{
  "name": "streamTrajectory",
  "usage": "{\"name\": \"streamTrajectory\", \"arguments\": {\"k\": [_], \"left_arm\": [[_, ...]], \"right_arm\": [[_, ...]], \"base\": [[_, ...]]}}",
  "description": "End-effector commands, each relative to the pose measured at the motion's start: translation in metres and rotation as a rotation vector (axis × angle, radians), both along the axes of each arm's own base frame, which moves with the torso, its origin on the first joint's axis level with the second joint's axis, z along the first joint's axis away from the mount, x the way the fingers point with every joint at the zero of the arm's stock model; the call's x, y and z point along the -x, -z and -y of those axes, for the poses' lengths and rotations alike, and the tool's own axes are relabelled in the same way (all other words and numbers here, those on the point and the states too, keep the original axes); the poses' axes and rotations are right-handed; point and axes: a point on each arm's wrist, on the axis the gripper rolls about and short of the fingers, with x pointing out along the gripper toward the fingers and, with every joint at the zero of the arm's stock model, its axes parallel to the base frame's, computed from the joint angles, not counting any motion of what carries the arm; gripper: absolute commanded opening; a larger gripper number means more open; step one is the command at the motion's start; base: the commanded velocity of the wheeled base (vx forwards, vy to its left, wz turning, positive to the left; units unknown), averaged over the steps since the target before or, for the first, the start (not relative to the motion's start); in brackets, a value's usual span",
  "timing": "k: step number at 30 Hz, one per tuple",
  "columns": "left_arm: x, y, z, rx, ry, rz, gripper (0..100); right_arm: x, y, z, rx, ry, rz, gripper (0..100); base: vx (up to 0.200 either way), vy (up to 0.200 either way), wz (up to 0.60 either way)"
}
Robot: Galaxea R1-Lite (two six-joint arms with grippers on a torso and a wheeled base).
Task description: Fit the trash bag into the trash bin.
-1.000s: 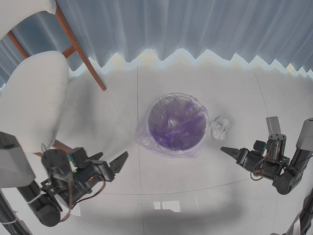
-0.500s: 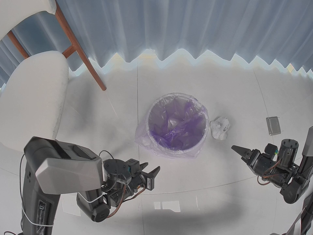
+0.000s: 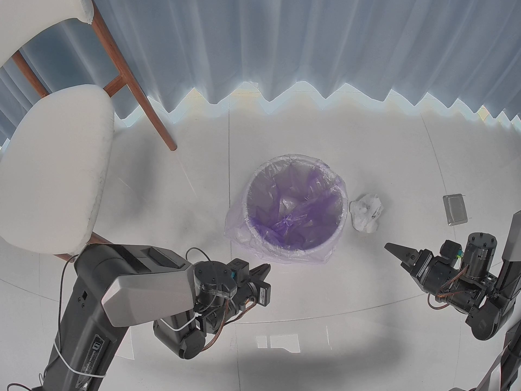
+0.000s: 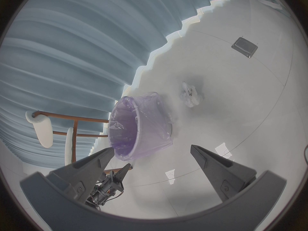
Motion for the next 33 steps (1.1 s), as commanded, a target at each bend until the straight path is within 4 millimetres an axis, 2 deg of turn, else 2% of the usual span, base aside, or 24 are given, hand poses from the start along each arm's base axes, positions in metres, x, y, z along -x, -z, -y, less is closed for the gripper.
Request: {"name": "streamTrajectory", "arguments": {"k": [1,15,22,28,33], "left_arm": [[-0.013,0.011,0.008,0.006,-0.006,0.010,0],[-0.047,0.020,0.000,0.029,-0.061,0.049,0],[-0.074,0.029,0.000,0.034,-0.090,0.058,0],[-0.097,0.026,0.002,0.023,-0.105,0.040,0],[-0.108,0.029,0.006,-0.003,-0.108,-0.002,0]], "right_arm": [[-0.002,0.002,0.000,0.000,-0.002,-0.003,100],[-0.003,0.004,-0.001,0.001,-0.002,-0.013,100],[-0.004,0.005,-0.001,0.002,-0.003,-0.016,100],[-0.004,0.006,-0.002,0.002,-0.005,-0.019,100],[-0.003,0.007,-0.001,0.002,-0.003,-0.025,100]], "base": [[0.000,0.000,0.00],[0.000,0.000,0.00],[0.000,0.000,0.00],[0.000,0.000,0.00],[0.000,0.000,0.00]]}}
